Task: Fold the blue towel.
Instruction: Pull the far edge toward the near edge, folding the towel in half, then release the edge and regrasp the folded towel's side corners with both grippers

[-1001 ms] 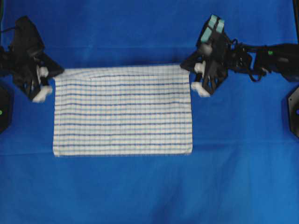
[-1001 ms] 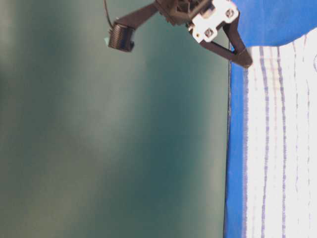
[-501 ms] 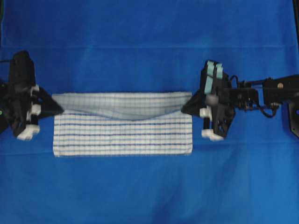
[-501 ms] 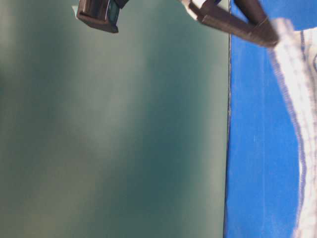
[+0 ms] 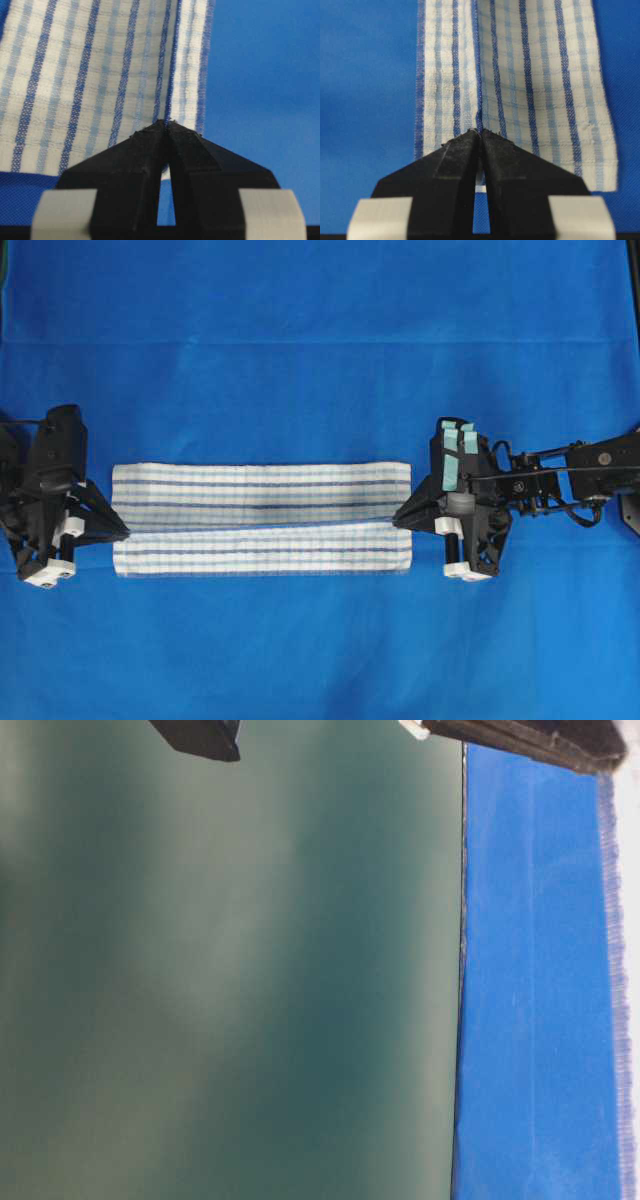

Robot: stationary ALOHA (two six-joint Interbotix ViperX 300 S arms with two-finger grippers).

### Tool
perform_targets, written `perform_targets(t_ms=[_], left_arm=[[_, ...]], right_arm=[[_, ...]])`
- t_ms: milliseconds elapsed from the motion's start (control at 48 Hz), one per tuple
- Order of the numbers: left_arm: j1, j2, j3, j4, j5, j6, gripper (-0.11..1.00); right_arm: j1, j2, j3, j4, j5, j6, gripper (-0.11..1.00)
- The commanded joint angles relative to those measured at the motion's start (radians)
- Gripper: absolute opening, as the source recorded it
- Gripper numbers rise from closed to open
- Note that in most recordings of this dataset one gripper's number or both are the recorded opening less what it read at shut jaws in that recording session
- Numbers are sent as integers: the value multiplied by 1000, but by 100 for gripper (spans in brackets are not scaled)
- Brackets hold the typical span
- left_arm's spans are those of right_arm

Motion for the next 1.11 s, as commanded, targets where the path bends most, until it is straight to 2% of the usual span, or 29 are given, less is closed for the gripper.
perform_targets(t_ms=[0, 417, 480, 521, 688, 751, 813, 918, 1084], left_arm=[[-5, 21, -28, 0, -14, 2, 0], [-5, 74, -46, 0, -41, 2, 2], [-5, 69, -44, 0, -37, 2, 8], [-5, 64, -44, 0, -34, 0, 17], [31, 20, -37, 2, -15, 8, 60], [60, -5, -29, 3, -11, 9, 73], [94, -31, -18, 3, -11, 12, 76], [138, -57, -8, 6, -11, 17, 73], [198, -40, -2, 6, -12, 74, 72]], right_arm=[[5, -15, -12, 8, 3, -2, 4], [6, 5, -26, 9, 9, -2, 5], [9, 5, -28, 9, 8, -2, 6], [11, 5, -31, 9, 8, -2, 10], [5, -5, -38, 5, 14, -6, 59], [-17, -9, -35, 5, 14, -6, 65], [-43, -8, -32, 5, 14, -6, 61], [-89, -6, -35, 5, 14, -6, 60], [-161, 9, -29, 3, 14, -6, 60]])
